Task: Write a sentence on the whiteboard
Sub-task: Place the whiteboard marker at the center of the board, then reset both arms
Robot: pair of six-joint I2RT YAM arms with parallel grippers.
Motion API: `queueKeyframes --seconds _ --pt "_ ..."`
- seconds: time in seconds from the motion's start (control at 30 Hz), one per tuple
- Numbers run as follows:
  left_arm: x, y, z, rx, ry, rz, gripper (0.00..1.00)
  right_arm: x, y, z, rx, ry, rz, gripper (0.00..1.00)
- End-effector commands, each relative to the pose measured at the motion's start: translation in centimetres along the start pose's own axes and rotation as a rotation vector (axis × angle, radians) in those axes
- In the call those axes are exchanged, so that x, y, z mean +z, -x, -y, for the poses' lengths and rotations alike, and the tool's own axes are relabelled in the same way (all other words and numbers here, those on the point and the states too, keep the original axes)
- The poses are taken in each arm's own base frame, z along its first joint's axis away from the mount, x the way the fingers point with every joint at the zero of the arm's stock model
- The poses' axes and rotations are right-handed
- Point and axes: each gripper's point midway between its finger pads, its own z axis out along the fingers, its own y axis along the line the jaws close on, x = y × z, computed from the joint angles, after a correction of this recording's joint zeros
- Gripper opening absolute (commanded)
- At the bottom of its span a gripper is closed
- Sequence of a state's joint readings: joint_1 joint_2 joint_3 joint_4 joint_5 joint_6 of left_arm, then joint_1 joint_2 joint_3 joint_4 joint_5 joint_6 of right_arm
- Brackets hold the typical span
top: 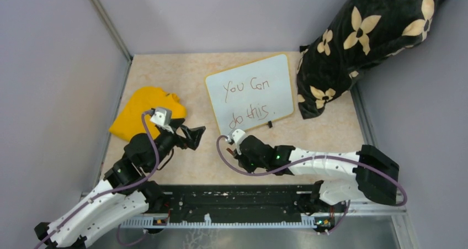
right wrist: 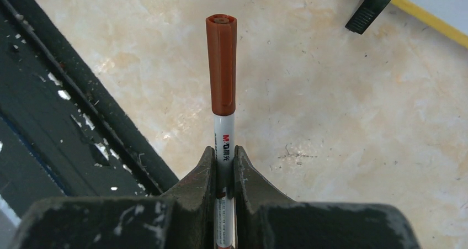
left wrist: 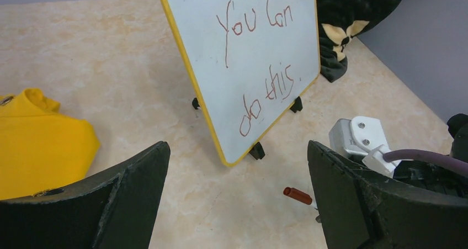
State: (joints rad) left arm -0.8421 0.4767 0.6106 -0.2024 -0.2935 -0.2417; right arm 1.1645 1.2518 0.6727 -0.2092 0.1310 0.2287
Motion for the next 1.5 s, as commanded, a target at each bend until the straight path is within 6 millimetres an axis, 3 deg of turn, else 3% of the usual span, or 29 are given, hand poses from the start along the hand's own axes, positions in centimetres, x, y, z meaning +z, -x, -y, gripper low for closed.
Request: queueKeyframes --seconds 0.0,0.23,0.37,0.67,1.0,1.2,1.3,1.47 --pt "-0.1 0.0 -0.5 0.020 0.019 0.019 0.99 1.3 1.1 0.5 0.049 -0.005 0.022 0.00" --pt "-0.1 -0.3 -0.4 0.016 0.015 0.001 0.99 3.7 0.9 1.7 0.068 -0.031 -0.037 0.00" --pt "-0.1 -0.7 -0.4 0.016 0.015 -0.010 0.99 4.2 0.3 1.9 0.063 -0.044 -0.062 0.07" --pt "0.9 -2.0 -0.2 -0.002 0.029 -0.075 0.99 4.5 -0.6 2.7 0.073 -0.084 -0.077 0.25" --pt "1.2 -1.9 -0.1 -0.063 0.045 -0.076 0.99 4.2 -0.9 2.9 0.083 -0.088 -0.078 0.37" --pt "1.5 -1.9 -0.3 -0.116 0.075 -0.075 0.99 2.7 1.1 2.4 0.087 -0.064 -0.017 0.52" --pt "1.7 -2.1 -0.4 -0.150 0.100 -0.087 0.99 1.3 3.3 2.3 0.087 -0.052 0.053 0.73" --pt "2.1 -2.6 -0.8 -0.177 0.145 -0.113 0.99 -1.4 6.7 2.2 0.092 -0.046 0.171 0.91"
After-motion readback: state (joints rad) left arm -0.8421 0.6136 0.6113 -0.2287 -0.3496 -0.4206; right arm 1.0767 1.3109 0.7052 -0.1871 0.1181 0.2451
